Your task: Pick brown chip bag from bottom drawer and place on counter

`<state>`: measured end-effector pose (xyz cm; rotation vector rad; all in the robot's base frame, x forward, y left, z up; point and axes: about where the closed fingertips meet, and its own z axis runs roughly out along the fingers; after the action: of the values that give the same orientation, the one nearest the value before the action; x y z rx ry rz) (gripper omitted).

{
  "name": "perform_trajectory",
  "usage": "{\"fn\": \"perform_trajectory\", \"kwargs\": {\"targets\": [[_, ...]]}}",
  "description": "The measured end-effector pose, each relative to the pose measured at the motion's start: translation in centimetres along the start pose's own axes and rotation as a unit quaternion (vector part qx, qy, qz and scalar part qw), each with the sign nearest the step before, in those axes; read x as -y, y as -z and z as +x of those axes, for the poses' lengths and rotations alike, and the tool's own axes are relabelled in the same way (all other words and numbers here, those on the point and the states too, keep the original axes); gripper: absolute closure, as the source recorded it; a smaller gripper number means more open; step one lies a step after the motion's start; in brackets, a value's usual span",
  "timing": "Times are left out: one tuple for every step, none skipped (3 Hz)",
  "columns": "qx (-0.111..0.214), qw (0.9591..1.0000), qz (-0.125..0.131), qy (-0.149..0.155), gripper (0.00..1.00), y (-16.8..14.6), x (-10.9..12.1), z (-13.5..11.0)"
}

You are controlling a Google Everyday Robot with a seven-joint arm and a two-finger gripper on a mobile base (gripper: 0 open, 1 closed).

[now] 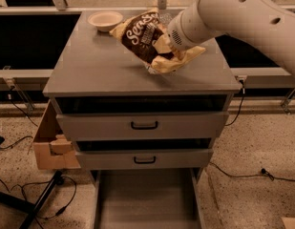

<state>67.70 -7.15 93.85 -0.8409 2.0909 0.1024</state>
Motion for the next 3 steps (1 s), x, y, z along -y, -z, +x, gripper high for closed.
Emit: {"fn": "perform_trajectory", "kwargs": {"targets": [[0.013,0.9995,-0.023,0.016,1.0,-1.1,-1.4,-0.5],[0.04,0.9956,-0.075,0.039,1.0,-3.7,-3.5,-2.9],[0.068,0.9889,-0.118,0.059,1.0,-6.3,-5.0,-6.2]]}}
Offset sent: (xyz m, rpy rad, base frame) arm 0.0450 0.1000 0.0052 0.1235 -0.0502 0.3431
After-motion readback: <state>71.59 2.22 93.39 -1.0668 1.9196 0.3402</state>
